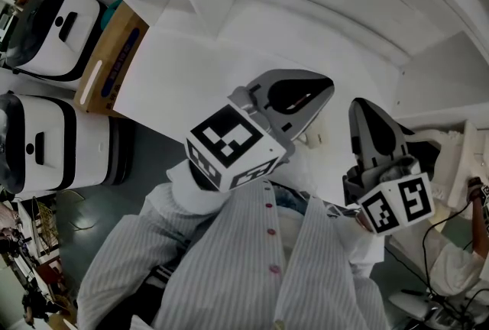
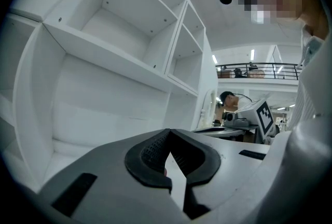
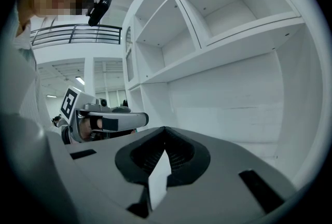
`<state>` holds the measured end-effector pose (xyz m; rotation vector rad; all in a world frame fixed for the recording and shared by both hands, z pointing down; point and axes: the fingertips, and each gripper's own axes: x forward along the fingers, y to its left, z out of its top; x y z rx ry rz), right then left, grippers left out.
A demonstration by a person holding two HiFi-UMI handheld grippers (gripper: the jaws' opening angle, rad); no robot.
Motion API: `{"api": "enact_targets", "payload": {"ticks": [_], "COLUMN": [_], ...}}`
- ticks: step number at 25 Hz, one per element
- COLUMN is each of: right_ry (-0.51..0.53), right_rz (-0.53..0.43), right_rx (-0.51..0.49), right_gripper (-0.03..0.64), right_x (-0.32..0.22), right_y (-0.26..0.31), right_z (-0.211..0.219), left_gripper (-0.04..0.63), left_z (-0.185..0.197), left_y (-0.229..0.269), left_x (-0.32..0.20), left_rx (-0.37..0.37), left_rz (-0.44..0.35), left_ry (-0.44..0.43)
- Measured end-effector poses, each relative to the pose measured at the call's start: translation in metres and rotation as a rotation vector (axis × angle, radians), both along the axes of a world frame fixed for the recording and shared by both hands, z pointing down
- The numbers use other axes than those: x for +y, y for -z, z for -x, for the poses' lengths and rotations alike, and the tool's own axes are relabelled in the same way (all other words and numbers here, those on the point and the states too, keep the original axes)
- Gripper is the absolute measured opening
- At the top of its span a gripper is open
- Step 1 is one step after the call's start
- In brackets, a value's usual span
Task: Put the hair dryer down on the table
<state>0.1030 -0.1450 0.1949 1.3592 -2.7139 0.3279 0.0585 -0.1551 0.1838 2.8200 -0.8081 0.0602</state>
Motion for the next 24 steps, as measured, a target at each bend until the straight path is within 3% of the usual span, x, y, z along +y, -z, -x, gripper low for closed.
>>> {"api": "enact_targets", "payload": {"ticks": [12,24], "right_ry": [-0.012,-0.052], "right_rz": [0.000,-0.012], "right_rx": [0.004,0.007], "right_gripper": [0.011,0.011], "right_x": [0.001,0.004], "right_y": [0.000,-0.002], "right_z": [-0.002,-0.011], "left_gripper": [0.009,0.009], "left_z": [0.008,0.025], "left_y": [-0.006,-0.031], "left_x": [-0.010,-0.013], "left_rx": [0.007,-0.095], "left_rz": [0.035,0.040], "left_ry": [0.010,-0.017]}}
